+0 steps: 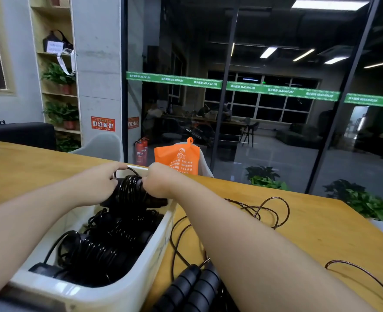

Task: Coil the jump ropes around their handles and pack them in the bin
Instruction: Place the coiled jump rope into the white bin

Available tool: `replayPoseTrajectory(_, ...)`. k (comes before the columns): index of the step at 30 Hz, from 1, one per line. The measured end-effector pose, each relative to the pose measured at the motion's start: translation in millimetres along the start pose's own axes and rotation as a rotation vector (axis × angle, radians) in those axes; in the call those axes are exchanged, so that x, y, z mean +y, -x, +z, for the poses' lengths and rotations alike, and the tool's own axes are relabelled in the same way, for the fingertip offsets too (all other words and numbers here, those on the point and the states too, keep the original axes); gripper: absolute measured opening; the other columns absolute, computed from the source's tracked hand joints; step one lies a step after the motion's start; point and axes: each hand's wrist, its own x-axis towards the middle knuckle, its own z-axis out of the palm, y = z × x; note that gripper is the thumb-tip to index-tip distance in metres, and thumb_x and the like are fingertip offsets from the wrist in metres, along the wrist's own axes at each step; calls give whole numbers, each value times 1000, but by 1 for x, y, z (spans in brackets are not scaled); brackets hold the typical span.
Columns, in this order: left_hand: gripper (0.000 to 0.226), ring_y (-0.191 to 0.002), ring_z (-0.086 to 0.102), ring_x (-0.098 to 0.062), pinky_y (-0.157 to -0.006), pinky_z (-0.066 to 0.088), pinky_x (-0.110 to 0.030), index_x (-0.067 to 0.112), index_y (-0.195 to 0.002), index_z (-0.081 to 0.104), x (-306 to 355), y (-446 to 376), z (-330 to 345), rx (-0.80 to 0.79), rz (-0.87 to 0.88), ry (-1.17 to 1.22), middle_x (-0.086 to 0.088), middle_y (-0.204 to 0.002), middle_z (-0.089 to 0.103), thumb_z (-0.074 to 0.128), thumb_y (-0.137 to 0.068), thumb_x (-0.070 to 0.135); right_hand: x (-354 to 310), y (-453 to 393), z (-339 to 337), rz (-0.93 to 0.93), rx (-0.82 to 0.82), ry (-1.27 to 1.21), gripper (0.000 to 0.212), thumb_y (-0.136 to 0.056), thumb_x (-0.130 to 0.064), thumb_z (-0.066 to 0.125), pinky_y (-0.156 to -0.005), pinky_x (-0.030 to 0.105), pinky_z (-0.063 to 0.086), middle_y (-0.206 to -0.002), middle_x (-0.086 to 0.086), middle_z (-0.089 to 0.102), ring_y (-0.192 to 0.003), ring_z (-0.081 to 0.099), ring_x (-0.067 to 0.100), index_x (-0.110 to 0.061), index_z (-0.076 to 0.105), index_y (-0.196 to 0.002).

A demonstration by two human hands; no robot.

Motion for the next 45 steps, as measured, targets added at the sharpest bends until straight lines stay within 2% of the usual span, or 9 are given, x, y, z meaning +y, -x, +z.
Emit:
replayPoseTrajectory(3,41,-86,59,-28,-78,47,-34,20,-137,45,2,1,1,-11,5,15,-15,-107,62,39,-99,8,0,-1,-4,-11,-13,20,19,-102,-16,41,-56,27,36,-71,5,44,-72,48,23,-4,51,-91)
replayPoseTrajectory(7,41,-115,49,-18,-91,36,-22,20,-136,48,3,3,-1,-33,75,-63,-1,-136,47,51,-96,11,-1,3,-9,-63,-81,129,34,-105,-19,36,-55,24,33,-95,12,49,-89,47,24,5,53,-123)
replayPoseTrajectory(10,42,-117,39,-7,-80,29,-8,25,-132,51,3,4,-2,-105,166,-88,8,-134,41,58,-93,12,-1,-2,0,-42,-136,205,35,-104,-18,38,-85,32,42,-116,13,55,-107,53,26,-3,48,-135)
replayPoseTrajectory(13,49,-133,32,-10,-93,24,-14,34,-134,48,-1,4,-1,-158,188,-140,6,-149,29,62,-90,16,2,-13,10,8,-153,310,32,-101,-18,46,-98,37,43,-118,9,56,-113,55,27,-9,49,-132)
replayPoseTrajectory(24,68,-136,27,-16,-111,28,-29,42,-147,22,-17,-9,5,-249,159,-315,7,-156,-1,60,-92,30,8,8,9,-11,119,217,39,-101,-41,43,-72,35,48,-95,7,60,-92,60,26,-9,60,-114)
replayPoseTrajectory(29,75,-144,15,-18,-116,17,-28,43,-149,4,-22,-11,8,-281,166,-414,2,-159,-13,55,-93,38,25,52,3,-140,78,-192,37,-105,-35,29,-103,41,36,-80,-5,58,-96,56,22,-28,57,-83)
replayPoseTrajectory(31,72,-145,14,-17,-117,17,-30,39,-150,9,-18,-10,8,-242,193,-465,3,-159,-12,54,-93,41,37,66,3,-188,38,-122,41,-106,-35,23,-120,45,8,-132,-3,56,-138,33,21,-29,60,-122)
replayPoseTrajectory(33,66,-141,25,-17,-114,27,-34,38,-149,16,-11,-8,5,-191,231,-521,7,-159,-9,53,-93,42,49,76,3,-215,9,-54,47,-106,-38,19,-121,45,-2,-160,-3,23,-149,4,13,-27,37,-147)
replayPoseTrajectory(45,49,-114,52,-1,-92,44,-19,51,-141,25,45,24,0,-65,615,-865,24,-135,47,43,-96,44,76,128,-7,-249,-11,116,49,-104,-36,33,-121,42,5,-160,-14,16,-148,4,7,-36,22,-152)
